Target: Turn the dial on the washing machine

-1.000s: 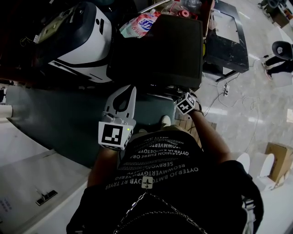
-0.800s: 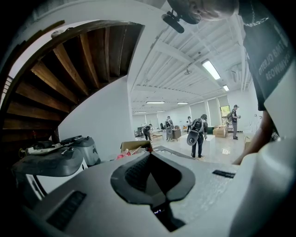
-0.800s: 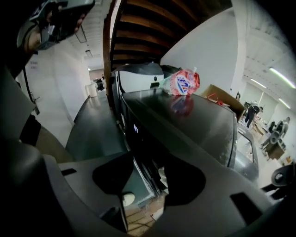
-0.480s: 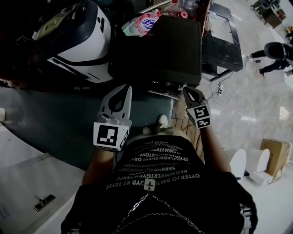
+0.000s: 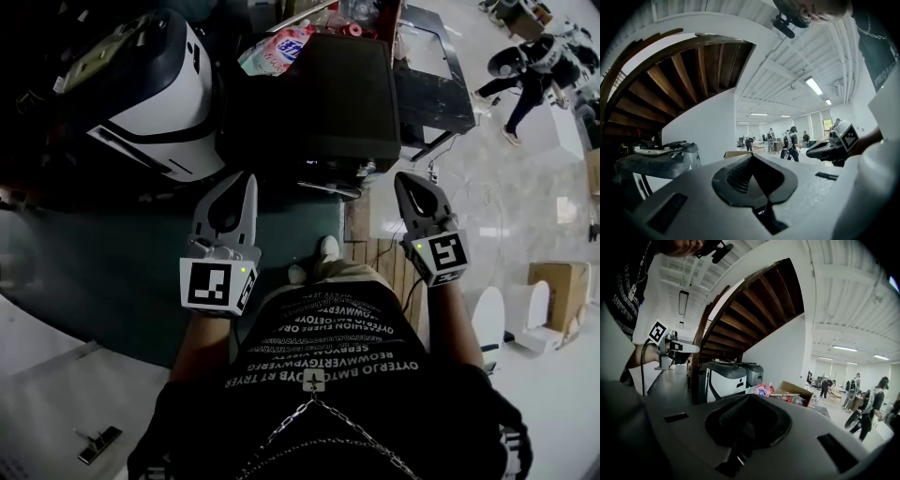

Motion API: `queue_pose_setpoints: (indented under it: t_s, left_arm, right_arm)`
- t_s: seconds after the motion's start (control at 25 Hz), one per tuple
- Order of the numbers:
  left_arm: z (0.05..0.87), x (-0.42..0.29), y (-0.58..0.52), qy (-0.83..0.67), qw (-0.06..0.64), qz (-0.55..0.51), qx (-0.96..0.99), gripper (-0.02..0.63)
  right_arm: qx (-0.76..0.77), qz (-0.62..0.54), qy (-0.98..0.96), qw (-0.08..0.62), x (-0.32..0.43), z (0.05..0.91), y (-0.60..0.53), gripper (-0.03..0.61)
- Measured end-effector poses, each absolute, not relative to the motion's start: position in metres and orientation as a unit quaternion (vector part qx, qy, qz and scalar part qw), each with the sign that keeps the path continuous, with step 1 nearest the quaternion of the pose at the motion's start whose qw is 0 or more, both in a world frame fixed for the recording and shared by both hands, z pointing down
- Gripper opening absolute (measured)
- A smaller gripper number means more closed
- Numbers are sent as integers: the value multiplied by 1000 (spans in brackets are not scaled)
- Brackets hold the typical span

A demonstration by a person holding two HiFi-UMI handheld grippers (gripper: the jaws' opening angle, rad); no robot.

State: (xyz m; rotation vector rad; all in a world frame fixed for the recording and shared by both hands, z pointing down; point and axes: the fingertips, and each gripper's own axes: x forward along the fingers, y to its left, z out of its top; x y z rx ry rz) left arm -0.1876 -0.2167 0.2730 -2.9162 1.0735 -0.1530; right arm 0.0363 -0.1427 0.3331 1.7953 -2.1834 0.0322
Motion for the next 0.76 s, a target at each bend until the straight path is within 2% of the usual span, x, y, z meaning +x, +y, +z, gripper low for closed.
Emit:
queue_pose_setpoints:
  t_s: [0.4, 0.76]
  left_arm:
    - [270, -178, -194, 301, 23, -37, -953, 3]
    - [275, -155, -188, 278, 19, -35, -960, 3]
  right_arm:
    - [632, 21, -761, 142, 16, 317, -135, -5]
    - [640, 27, -756, 134, 30, 315, -122, -5]
